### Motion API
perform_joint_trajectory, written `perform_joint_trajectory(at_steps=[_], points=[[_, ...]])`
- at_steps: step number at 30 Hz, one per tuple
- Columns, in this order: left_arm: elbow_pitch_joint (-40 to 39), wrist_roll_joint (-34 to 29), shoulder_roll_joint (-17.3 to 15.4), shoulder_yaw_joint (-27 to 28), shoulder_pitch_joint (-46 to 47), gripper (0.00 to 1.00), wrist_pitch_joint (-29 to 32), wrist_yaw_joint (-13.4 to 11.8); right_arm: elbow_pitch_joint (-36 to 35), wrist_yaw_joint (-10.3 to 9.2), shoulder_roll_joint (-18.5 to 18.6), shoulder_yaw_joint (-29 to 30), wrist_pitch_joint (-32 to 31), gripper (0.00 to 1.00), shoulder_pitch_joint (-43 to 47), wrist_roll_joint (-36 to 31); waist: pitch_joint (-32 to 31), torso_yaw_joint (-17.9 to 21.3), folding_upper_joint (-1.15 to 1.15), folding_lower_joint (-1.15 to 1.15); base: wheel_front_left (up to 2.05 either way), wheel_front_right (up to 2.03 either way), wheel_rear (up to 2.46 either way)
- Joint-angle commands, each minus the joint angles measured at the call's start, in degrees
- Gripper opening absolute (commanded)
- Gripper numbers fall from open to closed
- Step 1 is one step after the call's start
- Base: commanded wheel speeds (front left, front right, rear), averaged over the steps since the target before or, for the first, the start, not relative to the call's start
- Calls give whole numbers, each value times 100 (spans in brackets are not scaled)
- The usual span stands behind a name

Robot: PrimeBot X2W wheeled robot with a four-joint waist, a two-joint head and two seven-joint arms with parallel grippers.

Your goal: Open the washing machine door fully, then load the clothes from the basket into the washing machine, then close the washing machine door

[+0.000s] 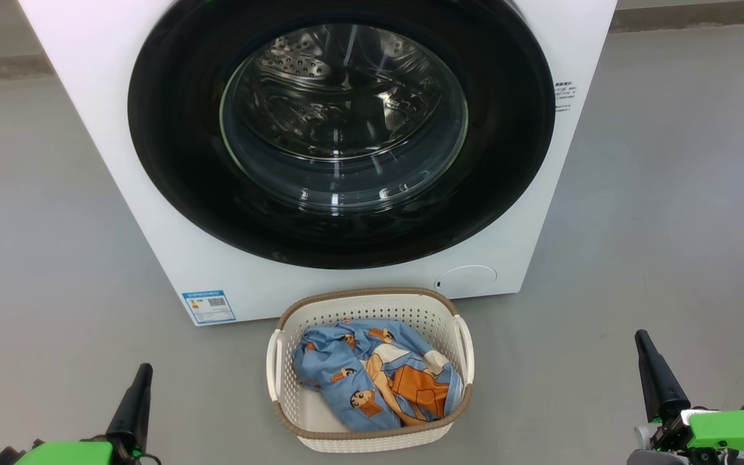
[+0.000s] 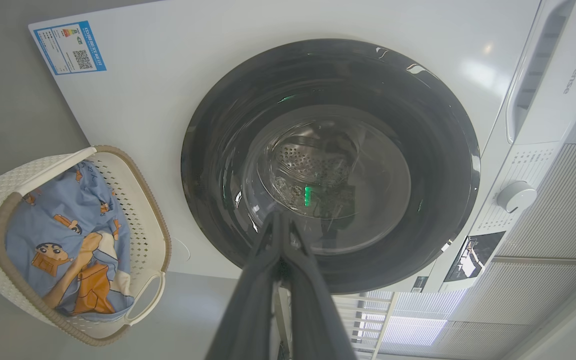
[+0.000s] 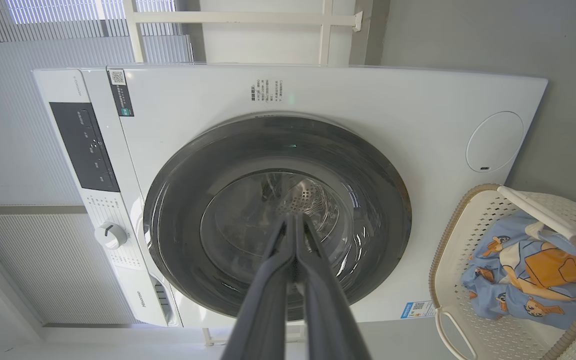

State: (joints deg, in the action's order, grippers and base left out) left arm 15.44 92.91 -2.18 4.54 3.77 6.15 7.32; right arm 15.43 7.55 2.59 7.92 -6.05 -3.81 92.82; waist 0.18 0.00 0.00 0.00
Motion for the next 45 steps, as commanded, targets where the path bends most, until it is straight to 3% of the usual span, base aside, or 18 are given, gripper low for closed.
perform_joint_trajectory(at_steps=[1,2,13,17,28,45], points=[[-141,-72,-70,196,241,0,32,17,-141,-6,29,-142,-42,0,-237,-63,0,0,0,0,0,0,0],[14,2,2,-4,-7,100,-2,0,15,0,-2,0,1,100,5,3,0,0,0,0,0,0,0],[202,-47,74,-48,-151,100,-106,0,219,0,-69,-70,127,100,114,-44,-1,2,0,-13,0,0,0],[174,-76,55,-69,-154,100,-176,0,191,-1,-65,-110,194,100,103,-80,7,2,0,-1,0,0,0],[124,-210,-24,-128,-119,100,-357,2,105,-1,-57,-188,361,100,30,-277,15,-1,0,0,0,0,0],[87,-1157,-179,-230,0,100,-645,4,-159,-2,-43,-319,646,100,-113,-1535,31,-16,0,0,0,0,0]])
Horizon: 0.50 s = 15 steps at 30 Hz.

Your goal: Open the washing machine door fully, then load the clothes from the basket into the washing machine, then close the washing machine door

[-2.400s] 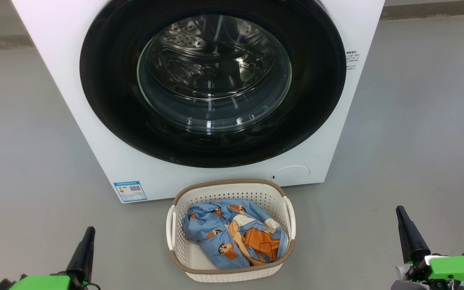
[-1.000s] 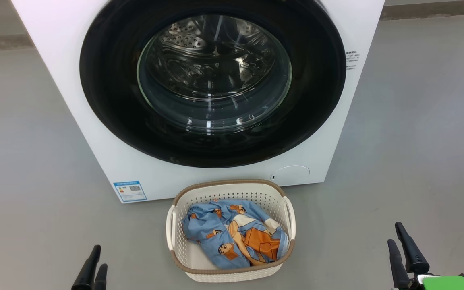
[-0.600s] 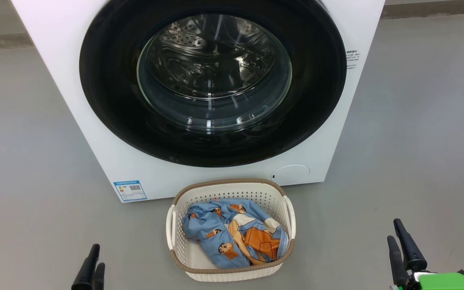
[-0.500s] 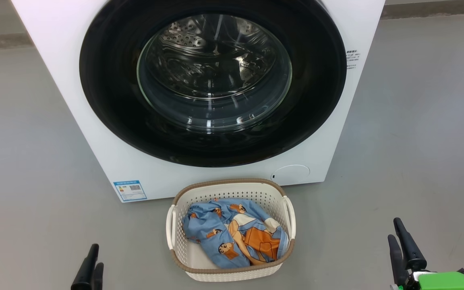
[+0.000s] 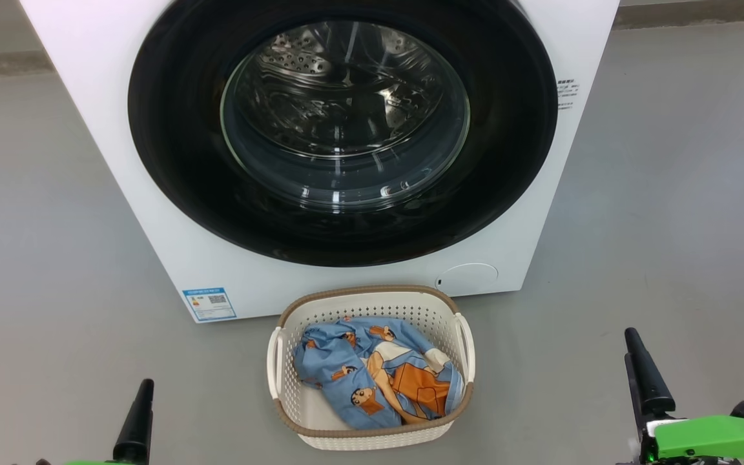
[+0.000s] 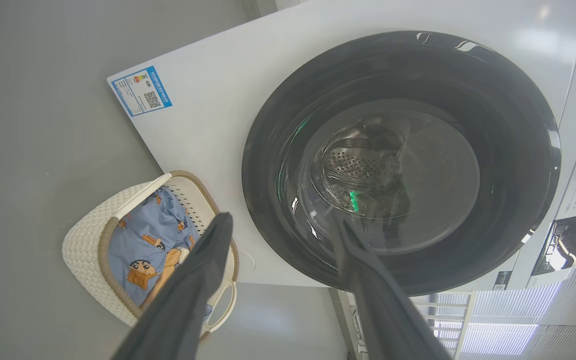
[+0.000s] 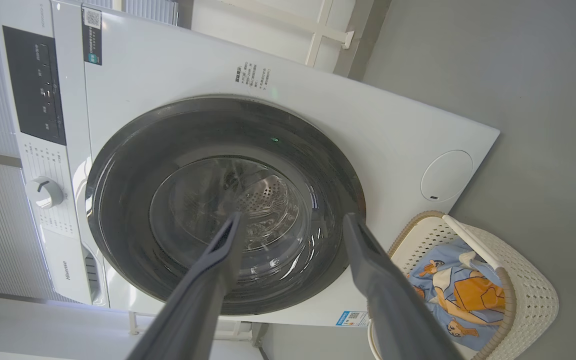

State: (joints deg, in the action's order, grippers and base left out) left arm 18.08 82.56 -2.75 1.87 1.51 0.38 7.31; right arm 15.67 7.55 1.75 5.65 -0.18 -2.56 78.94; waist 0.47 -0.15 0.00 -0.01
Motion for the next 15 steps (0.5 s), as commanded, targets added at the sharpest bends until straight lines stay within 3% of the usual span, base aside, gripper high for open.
perform_joint_trajectory(at_steps=[1,15], points=[[-185,-217,-133,27,234,100,-85,6,-207,-2,41,-106,76,100,-245,-262,4,-3,0,1,0,0,0],[-288,-1847,-201,13,297,100,-321,7,-448,-3,141,-358,310,100,-324,-1983,25,-20,0,1,0,0,0]])
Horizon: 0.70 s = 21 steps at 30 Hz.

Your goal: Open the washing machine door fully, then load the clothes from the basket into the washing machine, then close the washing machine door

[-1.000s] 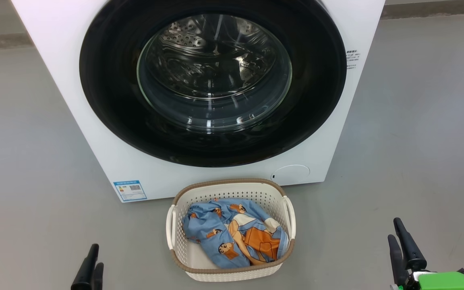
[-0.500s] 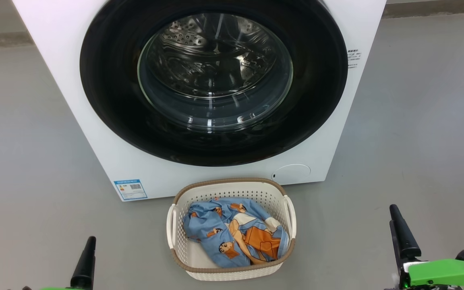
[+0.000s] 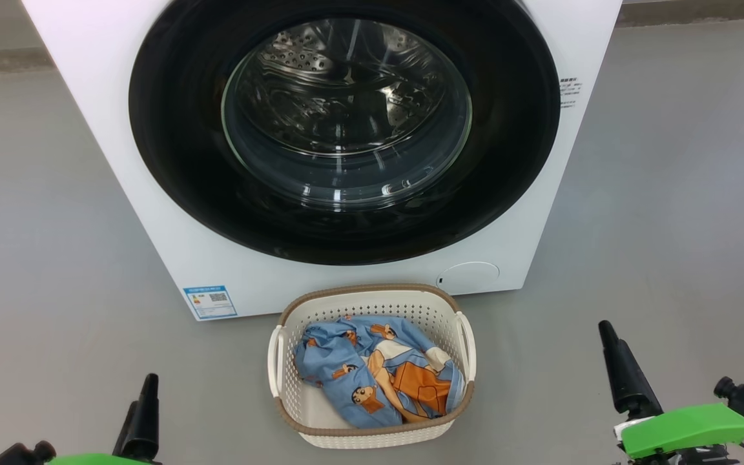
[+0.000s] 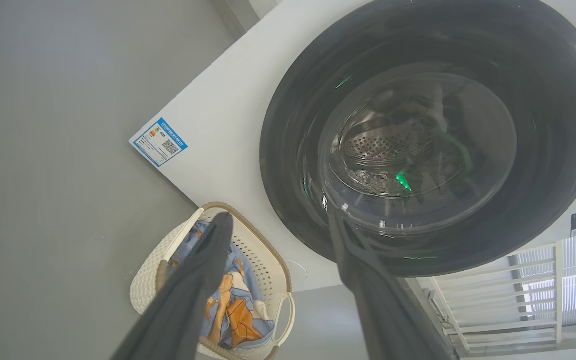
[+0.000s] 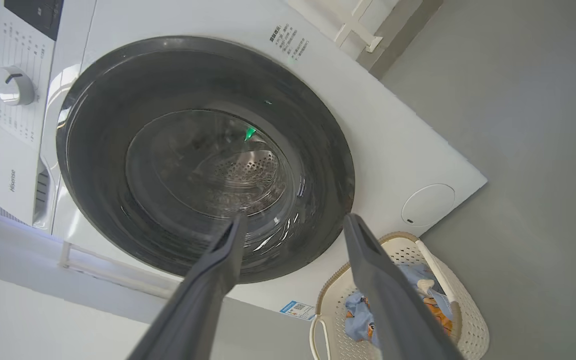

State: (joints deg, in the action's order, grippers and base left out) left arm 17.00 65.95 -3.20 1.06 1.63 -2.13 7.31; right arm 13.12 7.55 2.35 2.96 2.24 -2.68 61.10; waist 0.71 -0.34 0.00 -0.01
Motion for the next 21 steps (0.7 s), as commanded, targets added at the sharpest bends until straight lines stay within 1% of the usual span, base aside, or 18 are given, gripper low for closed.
perform_joint_trajectory(at_steps=[1,9,18,19,21], points=[[-192,-299,-159,96,286,100,-87,8,-202,-3,93,-110,85,100,-315,-327,1,-2,0,1,0,0,0],[-225,-1107,-205,93,283,100,-223,9,-247,-3,169,-247,219,100,-344,-1233,5,-8,0,1,0,0,0],[-200,-1850,-265,56,274,100,-375,10,-250,-4,218,-357,370,100,-375,-2023,-20,-4,0,1,0,0,0],[-194,-2107,-301,30,274,100,-425,10,-235,-4,245,-388,421,100,-374,-2264,-30,-7,0,1,0,0,0],[-194,-2274,-320,16,273,100,-459,11,-223,-4,260,-406,454,100,-377,-2422,-34,-9,0,1,0,0,0]])
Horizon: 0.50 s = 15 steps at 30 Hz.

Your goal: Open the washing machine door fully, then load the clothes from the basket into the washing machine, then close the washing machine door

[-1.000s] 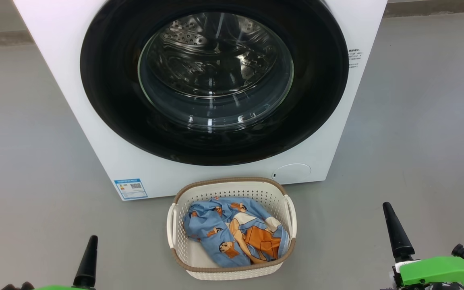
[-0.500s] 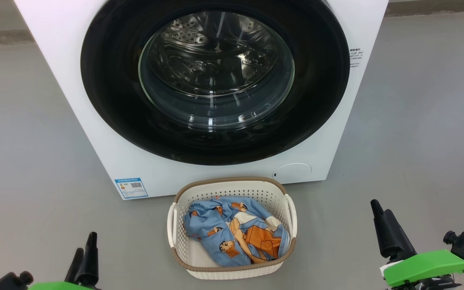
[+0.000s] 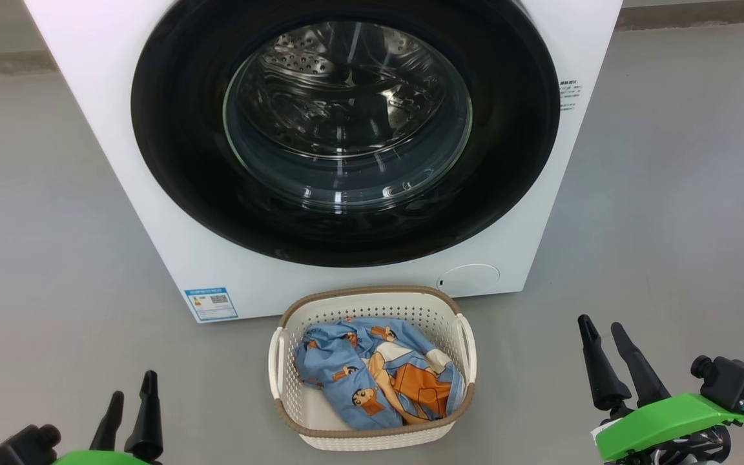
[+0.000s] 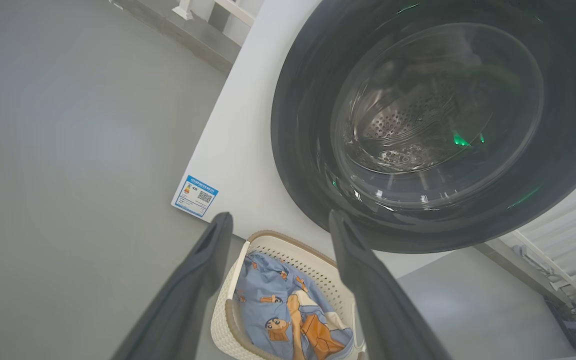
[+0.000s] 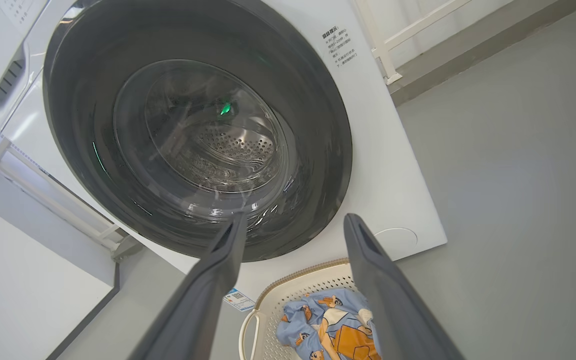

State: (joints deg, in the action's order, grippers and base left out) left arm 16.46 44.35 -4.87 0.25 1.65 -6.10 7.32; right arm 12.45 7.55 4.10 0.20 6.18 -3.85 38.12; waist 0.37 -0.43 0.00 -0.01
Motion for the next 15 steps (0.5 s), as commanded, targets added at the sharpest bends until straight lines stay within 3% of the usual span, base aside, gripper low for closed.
perform_joint_trajectory(at_steps=[1,15], points=[[-144,-194,-161,95,270,100,-78,10,-153,-4,90,-139,76,100,-263,-200,-3,0,0,0,0,0,0],[-219,-1291,-224,189,249,100,-314,12,-102,-5,116,-183,311,100,-302,-1296,-21,26,0,0,0,0,0]])
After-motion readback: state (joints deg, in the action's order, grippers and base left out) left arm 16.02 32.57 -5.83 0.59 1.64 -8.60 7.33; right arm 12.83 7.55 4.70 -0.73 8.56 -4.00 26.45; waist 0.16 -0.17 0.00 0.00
